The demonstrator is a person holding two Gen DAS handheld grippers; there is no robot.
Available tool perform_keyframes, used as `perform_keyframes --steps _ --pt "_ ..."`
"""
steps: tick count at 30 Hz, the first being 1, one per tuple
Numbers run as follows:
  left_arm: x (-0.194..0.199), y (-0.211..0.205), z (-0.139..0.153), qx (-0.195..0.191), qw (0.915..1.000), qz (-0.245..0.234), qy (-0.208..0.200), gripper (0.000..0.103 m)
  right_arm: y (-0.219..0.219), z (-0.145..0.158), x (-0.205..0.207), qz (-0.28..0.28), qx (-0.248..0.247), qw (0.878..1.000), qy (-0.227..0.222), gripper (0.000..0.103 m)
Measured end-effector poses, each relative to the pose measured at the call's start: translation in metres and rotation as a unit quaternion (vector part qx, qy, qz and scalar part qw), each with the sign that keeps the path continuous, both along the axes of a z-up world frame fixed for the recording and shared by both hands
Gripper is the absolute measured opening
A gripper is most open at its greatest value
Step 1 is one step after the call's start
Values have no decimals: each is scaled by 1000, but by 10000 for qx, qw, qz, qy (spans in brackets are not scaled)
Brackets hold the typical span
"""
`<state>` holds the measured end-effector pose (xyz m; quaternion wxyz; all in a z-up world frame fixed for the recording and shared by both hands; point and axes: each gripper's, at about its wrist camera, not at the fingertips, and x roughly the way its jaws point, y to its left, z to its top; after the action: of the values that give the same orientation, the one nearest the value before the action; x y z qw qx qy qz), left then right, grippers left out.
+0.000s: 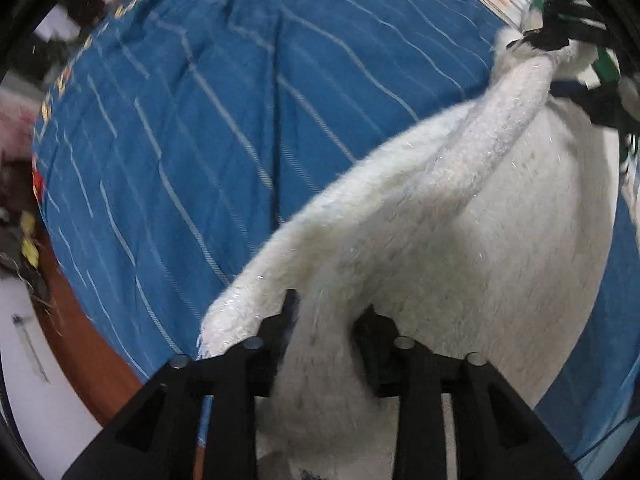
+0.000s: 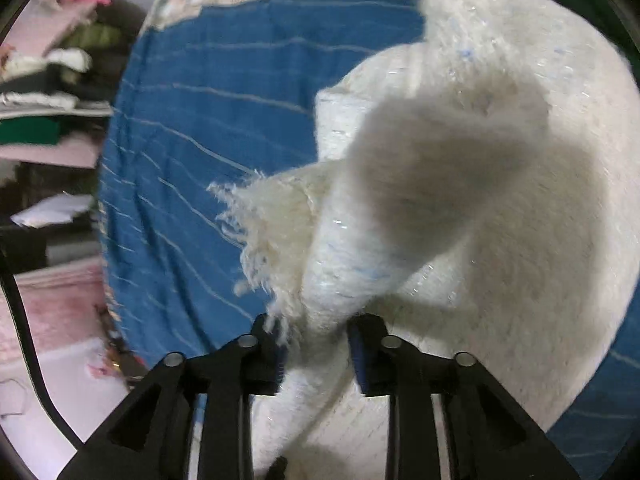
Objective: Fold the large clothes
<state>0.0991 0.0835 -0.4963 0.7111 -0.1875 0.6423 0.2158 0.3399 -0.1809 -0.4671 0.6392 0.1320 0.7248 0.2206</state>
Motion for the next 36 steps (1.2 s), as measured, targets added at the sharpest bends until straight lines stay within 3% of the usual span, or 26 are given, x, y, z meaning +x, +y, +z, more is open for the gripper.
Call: perform_keyframes --steps 2,4,5,9,12,15,20,24,27,32,36 --pt "-7 8 6 -86 9997 242 -25 47 8 6 2 76 20 10000 42 48" --pt "-14 13 17 -94 9990 427 -95 80 4 17 1 117 363 9993 42 50" --pt "-17 14 22 -91 9986 497 -154 86 0 28 -2 116 728 9973 42 50" --pt "-21 16 19 -84 9981 591 -144 88 -21 66 -4 -56 933 9947 -424 50" --pt "-20 20 -6 -99 9976 681 67 88 -58 80 -9 -328 620 9944 -792 50" --pt "-23 23 -25 -132 9973 710 119 89 -100 67 -4 -554 218 9951 -790 51" --pt "-27 19 -32 -44 9976 687 70 92 -167 15 7 -720 -280 9949 -642 67" --pt "-26 10 -34 -11 9974 711 68 93 -198 -33 25 -749 68 9965 -360 75" --pt "-21 8 -37 -14 9972 746 83 95 -210 -70 46 -992 911 9909 -2 75" --pt "-19 12 -48 0 9966 813 111 98 -215 -105 72 -1225 1834 9749 310 80" --pt "-8 16 -57 46 9968 787 126 100 -208 -117 87 -1196 2243 9664 384 79"
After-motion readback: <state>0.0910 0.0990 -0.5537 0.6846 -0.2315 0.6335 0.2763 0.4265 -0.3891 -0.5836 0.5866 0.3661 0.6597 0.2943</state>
